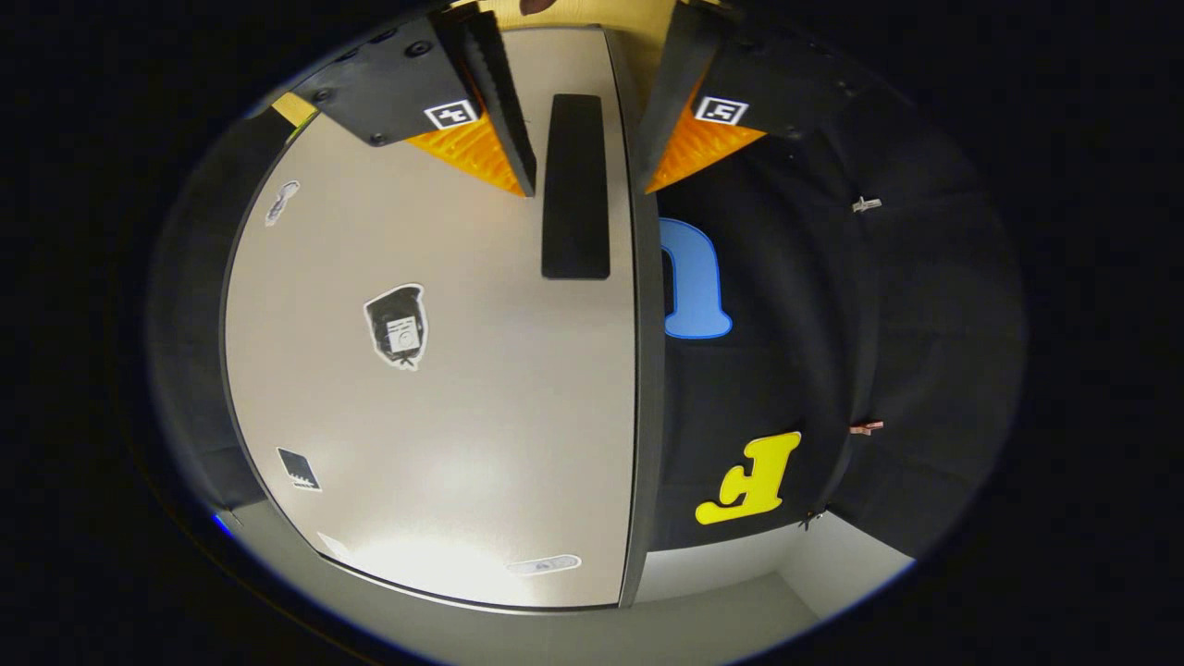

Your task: Open the shoe cabinet door, grab the shoes and put them into the shoe cabinet, then close the shoe cabinet door.

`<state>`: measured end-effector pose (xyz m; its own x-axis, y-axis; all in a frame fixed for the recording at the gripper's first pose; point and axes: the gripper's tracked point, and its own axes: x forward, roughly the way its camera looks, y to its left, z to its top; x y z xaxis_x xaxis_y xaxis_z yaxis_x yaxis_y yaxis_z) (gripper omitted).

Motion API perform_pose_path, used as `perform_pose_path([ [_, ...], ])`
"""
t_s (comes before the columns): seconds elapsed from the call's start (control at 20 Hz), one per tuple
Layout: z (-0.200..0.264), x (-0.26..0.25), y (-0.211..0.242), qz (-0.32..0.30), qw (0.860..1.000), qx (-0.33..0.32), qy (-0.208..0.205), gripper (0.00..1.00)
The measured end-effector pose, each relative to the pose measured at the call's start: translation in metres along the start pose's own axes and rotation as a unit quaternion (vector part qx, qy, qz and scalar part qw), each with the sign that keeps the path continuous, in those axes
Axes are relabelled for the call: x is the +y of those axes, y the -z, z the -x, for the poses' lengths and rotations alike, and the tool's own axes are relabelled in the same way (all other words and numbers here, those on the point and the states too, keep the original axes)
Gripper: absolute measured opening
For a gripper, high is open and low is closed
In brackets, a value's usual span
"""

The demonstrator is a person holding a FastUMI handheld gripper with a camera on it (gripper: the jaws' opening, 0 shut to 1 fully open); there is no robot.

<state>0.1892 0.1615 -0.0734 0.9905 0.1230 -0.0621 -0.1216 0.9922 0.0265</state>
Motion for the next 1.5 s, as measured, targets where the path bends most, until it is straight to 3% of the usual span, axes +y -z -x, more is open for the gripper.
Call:
perform_pose_path([
  [0.05,-0.003,0.0,0.005,-0.002,1.0,0.006,0.001,0.61],
  [0.15,-0.01,-0.004,0.009,-0.006,1.0,0.012,0.012,0.62],
  [0.2,-0.008,-0.006,0.004,-0.013,1.0,0.002,0.013,0.58],
  [0.25,-0.006,-0.011,0.005,-0.015,1.0,0.001,0.02,0.47],
  [0.35,-0.008,-0.01,0.005,-0.016,1.0,0.0,0.017,0.38],
  [0.4,-0.011,-0.01,0.005,-0.009,1.0,-0.002,0.017,0.38],
  [0.55,-0.007,-0.01,0.006,-0.003,1.0,-0.002,0.017,0.26],
  [1.0,0.013,-0.008,0.003,-0.016,1.0,0.002,0.009,0.25],
  [1.5,0.104,-0.024,-0.007,-0.026,0.999,0.0,-0.04,0.25],
])
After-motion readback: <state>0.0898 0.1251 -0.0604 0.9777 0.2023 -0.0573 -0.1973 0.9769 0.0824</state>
